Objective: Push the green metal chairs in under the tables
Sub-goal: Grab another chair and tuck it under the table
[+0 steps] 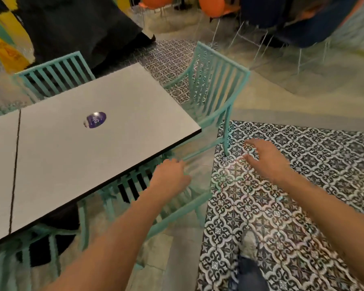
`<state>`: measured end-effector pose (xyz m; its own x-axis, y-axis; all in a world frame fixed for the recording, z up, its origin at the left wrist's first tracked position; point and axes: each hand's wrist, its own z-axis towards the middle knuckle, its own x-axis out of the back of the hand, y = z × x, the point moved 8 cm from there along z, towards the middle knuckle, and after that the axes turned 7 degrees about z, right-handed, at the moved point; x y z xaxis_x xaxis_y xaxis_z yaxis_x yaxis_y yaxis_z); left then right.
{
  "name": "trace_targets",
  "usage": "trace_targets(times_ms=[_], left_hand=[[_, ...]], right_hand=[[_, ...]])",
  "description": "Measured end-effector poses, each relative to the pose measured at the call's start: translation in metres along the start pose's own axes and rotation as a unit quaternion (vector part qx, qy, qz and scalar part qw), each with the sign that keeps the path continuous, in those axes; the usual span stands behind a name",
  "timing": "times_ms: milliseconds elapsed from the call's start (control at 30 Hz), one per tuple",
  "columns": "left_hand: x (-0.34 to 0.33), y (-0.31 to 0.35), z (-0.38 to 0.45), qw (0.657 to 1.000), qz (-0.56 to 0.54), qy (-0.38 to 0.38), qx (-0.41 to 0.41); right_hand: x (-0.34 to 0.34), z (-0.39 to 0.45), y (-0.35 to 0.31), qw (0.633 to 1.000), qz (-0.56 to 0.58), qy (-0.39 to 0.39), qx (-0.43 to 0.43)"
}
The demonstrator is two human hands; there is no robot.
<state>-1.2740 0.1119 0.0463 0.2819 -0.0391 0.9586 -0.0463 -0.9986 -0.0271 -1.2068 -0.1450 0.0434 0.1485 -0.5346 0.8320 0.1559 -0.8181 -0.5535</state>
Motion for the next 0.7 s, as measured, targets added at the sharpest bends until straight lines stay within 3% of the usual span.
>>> trace_targets(times_ms=[167, 367, 700], left_hand=[[0.045, 0.099, 0.121, 0.997, 0.063, 0.040, -0.037], [0.110, 0.191, 0.257, 0.995, 0.060, 0.060, -0.048], [0.170, 0.221, 0.488, 0.995, 0.014, 0.086, 0.041]], right_hand=[[0.055, 0.084, 0.088, 0.999, -0.025, -0.012, 0.018], [0.137, 0.193, 0.156, 0.998, -0.049, -0.034, 0.015], [0.175, 0.403, 0.217, 0.991, -0.083, -0.060, 0.090]])
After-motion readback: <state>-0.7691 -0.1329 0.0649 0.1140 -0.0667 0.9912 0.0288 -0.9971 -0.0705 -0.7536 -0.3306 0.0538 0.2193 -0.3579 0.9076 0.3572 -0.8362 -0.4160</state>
